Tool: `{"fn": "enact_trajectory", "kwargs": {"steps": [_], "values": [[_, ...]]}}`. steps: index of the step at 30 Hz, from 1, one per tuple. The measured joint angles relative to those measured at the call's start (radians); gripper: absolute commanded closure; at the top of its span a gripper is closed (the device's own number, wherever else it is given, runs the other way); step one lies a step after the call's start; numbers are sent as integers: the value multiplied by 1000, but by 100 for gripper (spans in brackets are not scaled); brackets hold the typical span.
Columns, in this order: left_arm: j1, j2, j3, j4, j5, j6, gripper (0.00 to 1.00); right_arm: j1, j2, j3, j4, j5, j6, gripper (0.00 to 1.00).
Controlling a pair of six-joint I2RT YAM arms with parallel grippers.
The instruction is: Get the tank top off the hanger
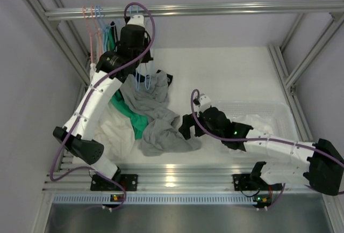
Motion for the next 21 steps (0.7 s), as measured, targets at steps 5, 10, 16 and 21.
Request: {"fn": "enact_trajectory", "kwargs": {"steps": [5,10,16,21], "values": [[2,-37,-50,32,-1,3,71,0,21,6,4,-20,-8,1],[0,-94,-116,-11,26,5,1,0,71,19,12,-90,-48,0],[0,-189,-141,-40,103,-4,1,6,200,95,34,-119,-123,1],[-6,-414,-261,-40,127,-34,1,44,357,216,56,-74,-187,1]]}}
